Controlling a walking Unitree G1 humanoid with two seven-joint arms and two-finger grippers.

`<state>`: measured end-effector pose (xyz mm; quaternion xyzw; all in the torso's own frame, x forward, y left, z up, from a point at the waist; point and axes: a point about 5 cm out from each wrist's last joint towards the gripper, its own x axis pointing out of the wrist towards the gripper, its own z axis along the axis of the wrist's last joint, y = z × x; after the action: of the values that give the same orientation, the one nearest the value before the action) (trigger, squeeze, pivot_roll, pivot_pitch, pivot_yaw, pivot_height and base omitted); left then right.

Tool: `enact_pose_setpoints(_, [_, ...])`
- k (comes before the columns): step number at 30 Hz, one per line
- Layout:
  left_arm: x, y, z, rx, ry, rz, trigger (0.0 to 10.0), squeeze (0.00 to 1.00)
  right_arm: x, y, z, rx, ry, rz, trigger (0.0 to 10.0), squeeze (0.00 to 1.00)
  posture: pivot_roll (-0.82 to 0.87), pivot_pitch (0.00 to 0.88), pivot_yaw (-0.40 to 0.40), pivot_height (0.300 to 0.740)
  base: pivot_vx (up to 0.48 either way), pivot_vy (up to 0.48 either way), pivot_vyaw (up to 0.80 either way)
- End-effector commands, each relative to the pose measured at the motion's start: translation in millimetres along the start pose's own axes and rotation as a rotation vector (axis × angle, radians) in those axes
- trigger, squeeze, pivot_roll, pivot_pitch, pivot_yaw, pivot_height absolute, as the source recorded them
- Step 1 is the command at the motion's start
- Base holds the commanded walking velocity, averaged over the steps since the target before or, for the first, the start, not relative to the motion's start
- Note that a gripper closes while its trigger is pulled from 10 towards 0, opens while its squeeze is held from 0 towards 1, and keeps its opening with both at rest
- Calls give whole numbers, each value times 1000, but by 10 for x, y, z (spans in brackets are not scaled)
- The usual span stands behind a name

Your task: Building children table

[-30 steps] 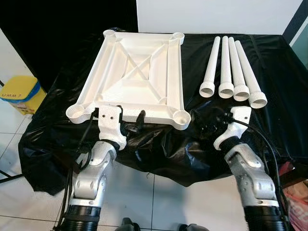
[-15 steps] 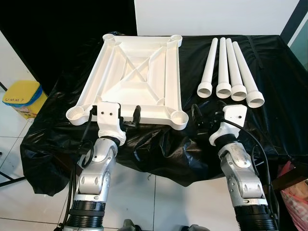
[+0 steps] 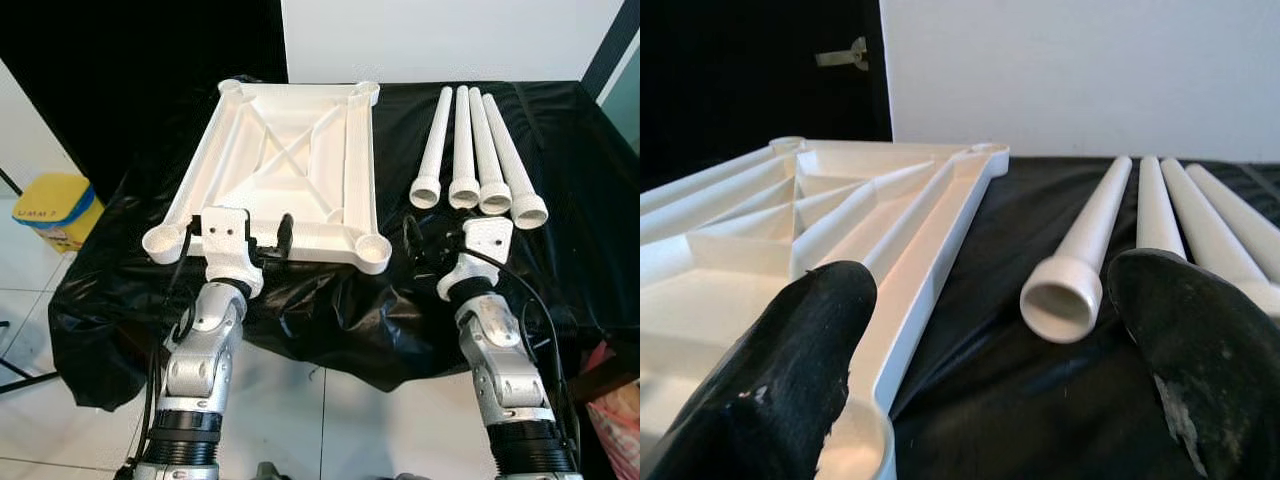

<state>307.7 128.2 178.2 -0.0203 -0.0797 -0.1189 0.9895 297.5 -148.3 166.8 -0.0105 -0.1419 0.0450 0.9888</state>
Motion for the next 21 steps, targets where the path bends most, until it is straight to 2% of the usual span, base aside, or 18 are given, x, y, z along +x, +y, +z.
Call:
enact_pose_setpoints(1, [-11,16,-8,1,-4,14,10000,0,19,13,0,-11,-4,8,10000,0,-52,36,26,740,281,0,0])
enact_pose_setpoints(21, [-42,19,-28,-11,-2,29,10000,0,36,17,-23,-34,-4,22,10000,0,-48,44,9,740,283,0,0])
